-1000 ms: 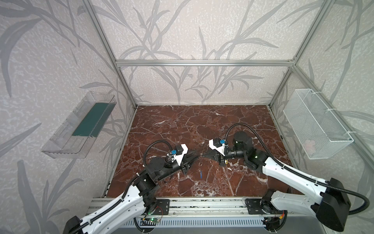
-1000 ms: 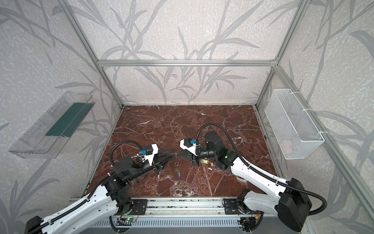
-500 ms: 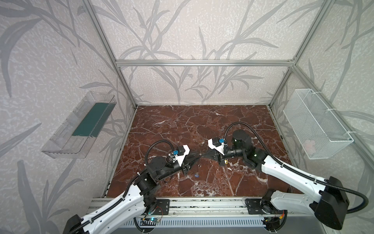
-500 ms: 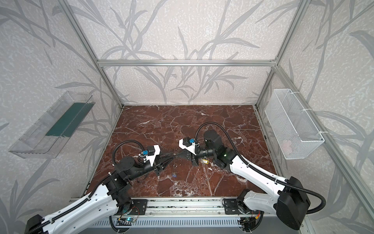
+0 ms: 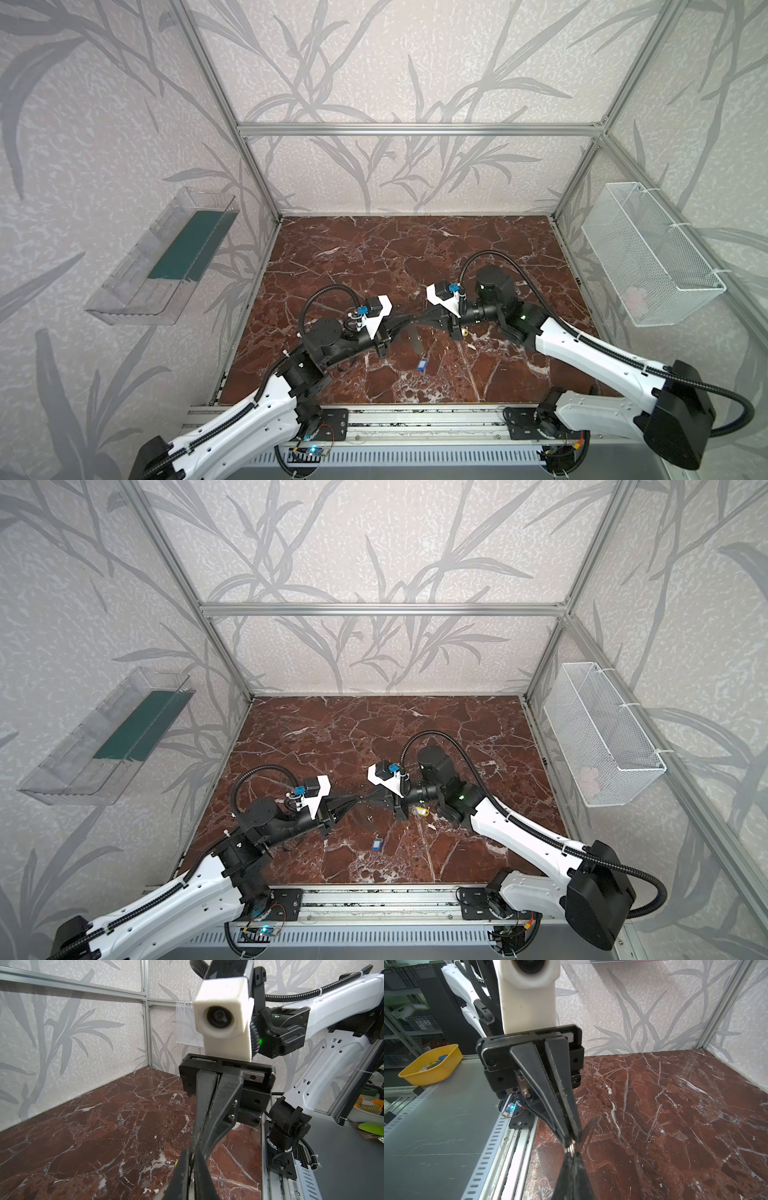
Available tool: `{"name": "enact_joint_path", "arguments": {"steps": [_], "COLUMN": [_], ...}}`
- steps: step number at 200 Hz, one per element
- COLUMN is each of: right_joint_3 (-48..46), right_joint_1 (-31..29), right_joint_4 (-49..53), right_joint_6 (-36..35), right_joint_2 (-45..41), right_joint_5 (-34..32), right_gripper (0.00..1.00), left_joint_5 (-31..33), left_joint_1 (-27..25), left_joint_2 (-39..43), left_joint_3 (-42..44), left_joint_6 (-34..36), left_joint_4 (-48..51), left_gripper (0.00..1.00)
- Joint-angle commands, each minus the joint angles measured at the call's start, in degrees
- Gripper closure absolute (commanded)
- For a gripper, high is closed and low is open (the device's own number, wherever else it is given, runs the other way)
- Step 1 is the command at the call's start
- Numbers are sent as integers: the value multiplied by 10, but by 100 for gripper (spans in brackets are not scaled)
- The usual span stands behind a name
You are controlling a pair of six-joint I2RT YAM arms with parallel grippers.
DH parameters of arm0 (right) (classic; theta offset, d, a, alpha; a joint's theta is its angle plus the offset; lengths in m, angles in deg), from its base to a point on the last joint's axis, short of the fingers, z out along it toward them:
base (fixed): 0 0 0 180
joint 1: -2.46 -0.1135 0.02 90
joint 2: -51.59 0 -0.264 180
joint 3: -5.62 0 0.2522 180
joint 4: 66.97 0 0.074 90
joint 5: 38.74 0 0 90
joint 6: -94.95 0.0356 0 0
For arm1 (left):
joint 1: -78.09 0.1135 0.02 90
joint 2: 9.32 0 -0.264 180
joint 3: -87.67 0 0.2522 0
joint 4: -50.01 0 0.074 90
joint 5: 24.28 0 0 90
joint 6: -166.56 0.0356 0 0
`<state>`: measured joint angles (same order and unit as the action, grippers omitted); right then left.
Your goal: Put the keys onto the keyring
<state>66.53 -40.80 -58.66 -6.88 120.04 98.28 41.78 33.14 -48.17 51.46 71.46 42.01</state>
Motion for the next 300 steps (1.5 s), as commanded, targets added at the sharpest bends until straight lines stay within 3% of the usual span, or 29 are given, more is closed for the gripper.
{"name": "enact_joint_path", "arguments": {"steps": [1, 14, 29, 87, 199, 253, 300], "right_joint_3": [22, 23, 22, 48, 50, 43, 43], "right_joint_1": [-1, -1, -1, 0, 0, -1, -1], "right_joint_4": [-9, -8, -12, -1, -3, 3, 14], "right_joint_6": [6, 8, 16, 71, 99, 82, 65], "right_joint_2": [-6, -6, -6, 16, 19, 9, 5], "right_joint_5": [17, 18, 22, 29, 6, 5, 7], "right_gripper": [100, 100, 100, 100, 100, 100, 100], "left_joint_5": [-12, -12, -16, -68, -4, 18, 18], "left_joint_1": [-1, -1, -1, -1, -1, -1, -1], "left_joint_2": [-4, -4, -3, 33, 132, 132, 119], "left_joint_3": [-17, -16, -16, 38, 65, 60, 40], "left_joint_6": [0, 2, 7, 17, -3, -9, -8], "left_joint_4": [-6, -11, -11, -109, -85, -72, -37], "left_gripper": [90, 91, 100, 100, 100, 79, 73]}}
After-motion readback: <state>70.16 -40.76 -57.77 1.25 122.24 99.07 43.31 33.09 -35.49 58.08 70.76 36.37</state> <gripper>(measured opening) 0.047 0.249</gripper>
